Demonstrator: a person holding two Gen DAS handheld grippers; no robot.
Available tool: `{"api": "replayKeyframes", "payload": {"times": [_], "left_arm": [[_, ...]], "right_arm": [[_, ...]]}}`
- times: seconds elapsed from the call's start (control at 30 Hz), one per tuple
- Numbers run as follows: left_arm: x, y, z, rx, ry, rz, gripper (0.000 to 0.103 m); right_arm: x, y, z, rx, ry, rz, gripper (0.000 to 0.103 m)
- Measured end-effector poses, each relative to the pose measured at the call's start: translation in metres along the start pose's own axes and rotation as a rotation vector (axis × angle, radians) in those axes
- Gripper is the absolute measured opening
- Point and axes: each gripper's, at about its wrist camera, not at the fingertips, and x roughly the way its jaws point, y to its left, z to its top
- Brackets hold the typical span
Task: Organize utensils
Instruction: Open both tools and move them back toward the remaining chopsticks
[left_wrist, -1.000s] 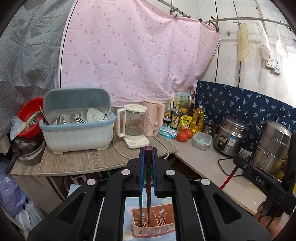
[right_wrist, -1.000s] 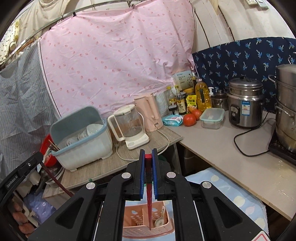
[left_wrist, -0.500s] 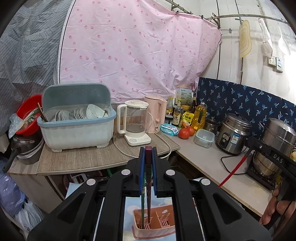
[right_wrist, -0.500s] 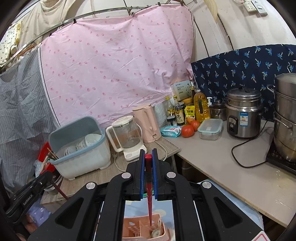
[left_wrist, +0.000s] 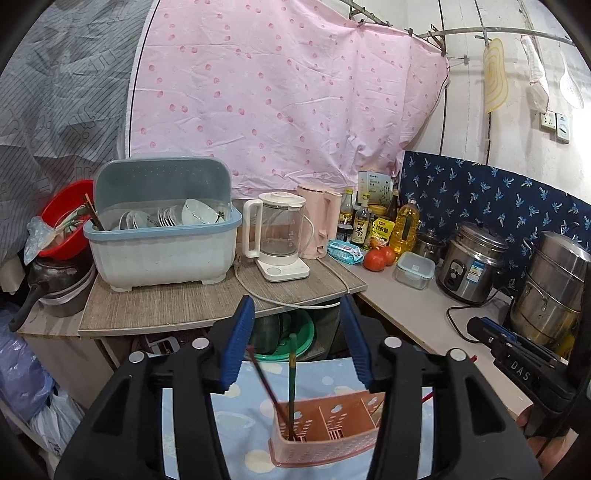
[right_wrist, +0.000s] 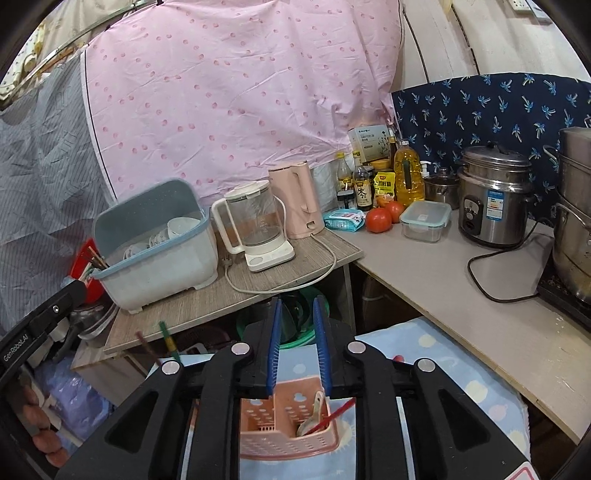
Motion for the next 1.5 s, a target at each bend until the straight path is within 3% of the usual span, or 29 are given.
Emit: {"api": "replayKeyframes", "payload": {"times": [0.27, 0.5, 0.83, 1.07, 1.2, 1.5], "left_arm": [[-0.028, -0.002, -0.016, 0.007, 0.027, -0.019, 0.05], [-0.064, -0.004, -0.06, 0.017, 0.099, -0.038, 0.05], [-0.105, -0.012, -0.181, 0.013, 0.308, -0.067, 0.05], [-0.123, -0.017, -0.268, -0.013, 0.464, -0.081, 0.05], [-0.128, -0.016, -0.3, -0.061, 0.523, -0.097, 0.05], [-0.139, -0.022, -0.32, -0.041, 0.539, -0.083, 0.05]], "right_arm": [[-0.036, 0.001, -0.023, 0.001, 0.011, 0.013, 0.023], [-0.079, -0.007, -0.083, 0.009, 0.078, 0.015, 0.028], [-0.131, -0.03, -0.221, 0.053, 0.294, -0.007, 0.03], [-0.142, -0.045, -0.308, 0.097, 0.46, -0.019, 0.03], [-0.146, -0.038, -0.33, 0.1, 0.487, 0.006, 0.03], [-0.149, -0.011, -0.344, -0.007, 0.471, 0.01, 0.03]]}}
